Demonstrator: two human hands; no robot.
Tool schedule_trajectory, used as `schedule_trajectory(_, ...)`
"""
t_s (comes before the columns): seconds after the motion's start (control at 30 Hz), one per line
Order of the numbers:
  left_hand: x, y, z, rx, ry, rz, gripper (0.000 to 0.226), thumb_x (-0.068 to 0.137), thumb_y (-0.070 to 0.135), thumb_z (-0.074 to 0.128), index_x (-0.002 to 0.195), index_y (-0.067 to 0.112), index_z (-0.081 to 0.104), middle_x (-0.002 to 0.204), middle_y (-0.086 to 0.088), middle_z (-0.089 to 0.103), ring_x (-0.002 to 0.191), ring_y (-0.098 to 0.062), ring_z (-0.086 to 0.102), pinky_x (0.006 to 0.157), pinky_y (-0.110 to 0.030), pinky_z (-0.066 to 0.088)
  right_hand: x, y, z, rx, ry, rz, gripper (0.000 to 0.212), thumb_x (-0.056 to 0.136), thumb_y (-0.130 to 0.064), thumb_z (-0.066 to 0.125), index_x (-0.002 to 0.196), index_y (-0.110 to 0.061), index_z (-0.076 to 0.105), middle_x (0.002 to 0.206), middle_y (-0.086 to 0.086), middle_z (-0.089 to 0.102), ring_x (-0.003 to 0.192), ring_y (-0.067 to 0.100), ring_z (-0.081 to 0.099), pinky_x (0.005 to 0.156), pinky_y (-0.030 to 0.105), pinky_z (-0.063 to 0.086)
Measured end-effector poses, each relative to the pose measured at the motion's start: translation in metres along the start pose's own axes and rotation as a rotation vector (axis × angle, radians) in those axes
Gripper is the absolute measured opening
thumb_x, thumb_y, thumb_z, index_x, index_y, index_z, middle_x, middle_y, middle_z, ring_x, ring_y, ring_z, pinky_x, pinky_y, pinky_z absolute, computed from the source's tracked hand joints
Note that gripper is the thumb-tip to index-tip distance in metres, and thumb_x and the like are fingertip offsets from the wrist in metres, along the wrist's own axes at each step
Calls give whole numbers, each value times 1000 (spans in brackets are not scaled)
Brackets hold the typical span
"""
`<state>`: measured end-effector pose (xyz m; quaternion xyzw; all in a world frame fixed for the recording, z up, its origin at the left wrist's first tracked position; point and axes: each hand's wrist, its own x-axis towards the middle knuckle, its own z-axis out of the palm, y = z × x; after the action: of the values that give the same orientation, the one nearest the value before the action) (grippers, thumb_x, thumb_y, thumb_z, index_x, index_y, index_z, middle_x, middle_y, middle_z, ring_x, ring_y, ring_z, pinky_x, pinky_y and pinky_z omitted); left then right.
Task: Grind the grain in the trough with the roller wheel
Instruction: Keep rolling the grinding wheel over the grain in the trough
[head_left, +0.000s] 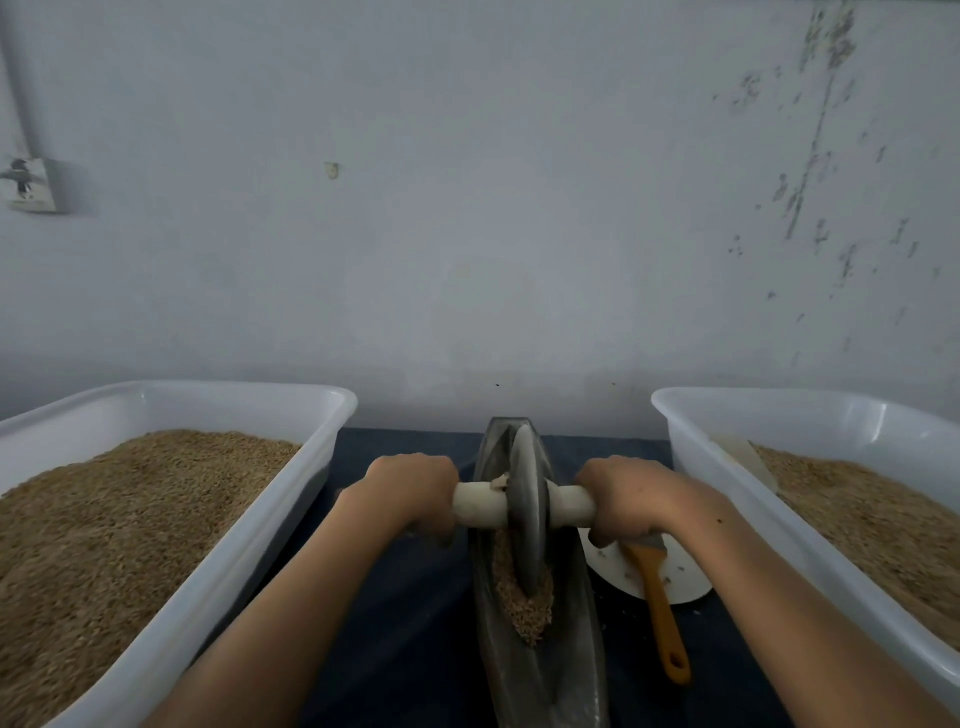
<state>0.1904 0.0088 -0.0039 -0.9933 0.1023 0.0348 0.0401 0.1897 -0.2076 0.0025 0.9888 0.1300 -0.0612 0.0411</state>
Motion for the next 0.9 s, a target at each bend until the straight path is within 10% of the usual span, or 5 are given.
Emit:
schedule_trajectory(0.33, 5, 6, 9, 64, 366, -60, 28, 86, 30, 59, 113, 22, 56, 104, 0, 62, 95, -20, 59, 72, -29, 36, 7, -6, 12, -46, 384, 40, 11, 89, -21, 55, 100, -24, 56, 99, -1, 65, 81, 17, 56, 68, 29, 35)
schedule_trajectory(0.7, 2, 0, 0, 11, -71, -35, 47, 75, 33, 73, 117, 17, 59, 102, -2, 68, 92, -19, 63, 80, -33, 47, -1, -1, 0, -13, 8, -19, 35, 79, -22, 69, 113, -18, 61, 93, 0, 63, 80, 16, 60, 58, 24, 39)
schedule_trajectory(0.9, 4, 3, 3, 76, 175, -72, 37, 80, 34, 66, 113, 20, 56, 95, 2, 60, 83, -17, 55, 70, -30, 38, 5, -2, 5, -45, 216, 0, 22, 84, -22, 63, 105, -20, 60, 93, 0, 62, 80, 18, 58, 59, 25, 33)
